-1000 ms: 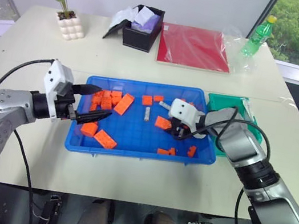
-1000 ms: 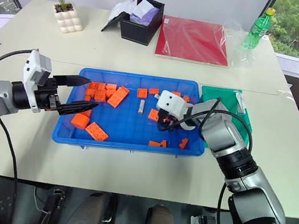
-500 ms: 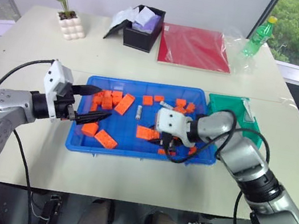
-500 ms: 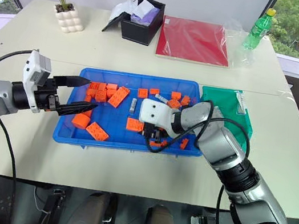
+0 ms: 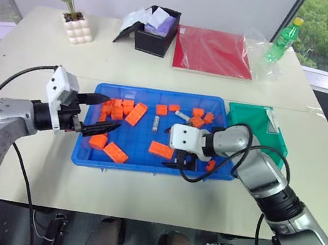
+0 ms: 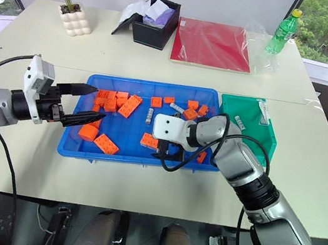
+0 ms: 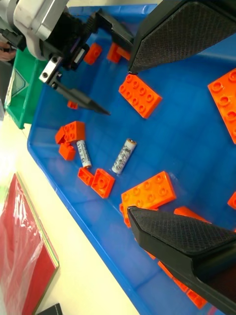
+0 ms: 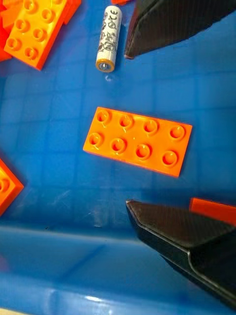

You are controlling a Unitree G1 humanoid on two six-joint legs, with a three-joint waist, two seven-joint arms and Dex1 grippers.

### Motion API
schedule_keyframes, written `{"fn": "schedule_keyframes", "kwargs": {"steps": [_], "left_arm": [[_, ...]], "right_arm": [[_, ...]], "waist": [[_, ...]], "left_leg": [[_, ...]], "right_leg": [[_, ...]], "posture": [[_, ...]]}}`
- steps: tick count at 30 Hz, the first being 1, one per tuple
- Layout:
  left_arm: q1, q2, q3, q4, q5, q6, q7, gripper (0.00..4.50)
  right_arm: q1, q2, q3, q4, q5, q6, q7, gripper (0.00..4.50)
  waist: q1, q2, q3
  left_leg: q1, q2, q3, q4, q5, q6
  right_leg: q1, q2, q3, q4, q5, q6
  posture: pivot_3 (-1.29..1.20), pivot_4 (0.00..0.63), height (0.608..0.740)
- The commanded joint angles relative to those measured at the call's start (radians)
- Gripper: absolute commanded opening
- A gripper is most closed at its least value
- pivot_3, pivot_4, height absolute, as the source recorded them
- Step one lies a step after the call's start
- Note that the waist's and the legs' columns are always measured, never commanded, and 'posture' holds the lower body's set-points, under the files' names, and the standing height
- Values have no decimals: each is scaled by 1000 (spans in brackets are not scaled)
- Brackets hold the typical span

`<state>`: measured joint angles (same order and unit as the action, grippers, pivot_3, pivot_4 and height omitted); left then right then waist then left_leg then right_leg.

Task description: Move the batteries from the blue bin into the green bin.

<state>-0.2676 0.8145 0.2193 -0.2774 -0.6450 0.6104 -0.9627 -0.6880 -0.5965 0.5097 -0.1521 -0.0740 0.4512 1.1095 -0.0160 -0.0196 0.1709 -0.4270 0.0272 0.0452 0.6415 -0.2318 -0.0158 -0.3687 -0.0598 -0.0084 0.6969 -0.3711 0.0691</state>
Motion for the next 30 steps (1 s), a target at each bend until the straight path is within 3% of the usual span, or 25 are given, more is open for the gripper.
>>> {"fn": "schedule_keyframes", "kwargs": {"steps": [1,5,11,16,20,30], "left_arm": [[-7,12,27,-15,-10,-7,-1,4500],[-25,7,16,7,5,-26,0,4500],[-41,-9,3,34,45,-72,20,4500],[-41,-40,3,40,78,-109,58,4500],[-44,-50,-7,45,103,-132,69,4500],[-59,-61,-26,70,113,-150,54,4500]], "right_arm": [[-82,34,-53,-20,30,100,-3,4463],[-195,174,-182,47,133,444,-97,4463],[-215,287,-238,52,187,695,-235,4463],[-198,388,-267,52,191,796,-395,4463],[-200,511,-370,94,184,885,-555,4463],[-160,560,-324,178,157,799,-730,4463]], "waist": [[-1,0,0],[-8,0,0],[2,0,0],[-2,0,0],[-4,0,0],[-5,0,0]], "left_leg": [[0,0,0,0,0,0],[0,1,0,0,0,0],[0,-1,0,0,0,0],[-1,-1,0,0,0,0],[-1,-1,0,-1,0,0],[-1,-1,1,-1,0,0]], "right_leg": [[0,0,0,0,0,0],[-1,1,0,1,0,0],[-1,-1,0,1,0,0],[-2,-1,0,2,0,0],[-2,-1,0,2,0,0],[-3,-1,0,2,0,0]], "posture": [[0,150,740],[0,150,740],[0,150,740],[0,150,740],[0,150,740],[0,150,740]]}}
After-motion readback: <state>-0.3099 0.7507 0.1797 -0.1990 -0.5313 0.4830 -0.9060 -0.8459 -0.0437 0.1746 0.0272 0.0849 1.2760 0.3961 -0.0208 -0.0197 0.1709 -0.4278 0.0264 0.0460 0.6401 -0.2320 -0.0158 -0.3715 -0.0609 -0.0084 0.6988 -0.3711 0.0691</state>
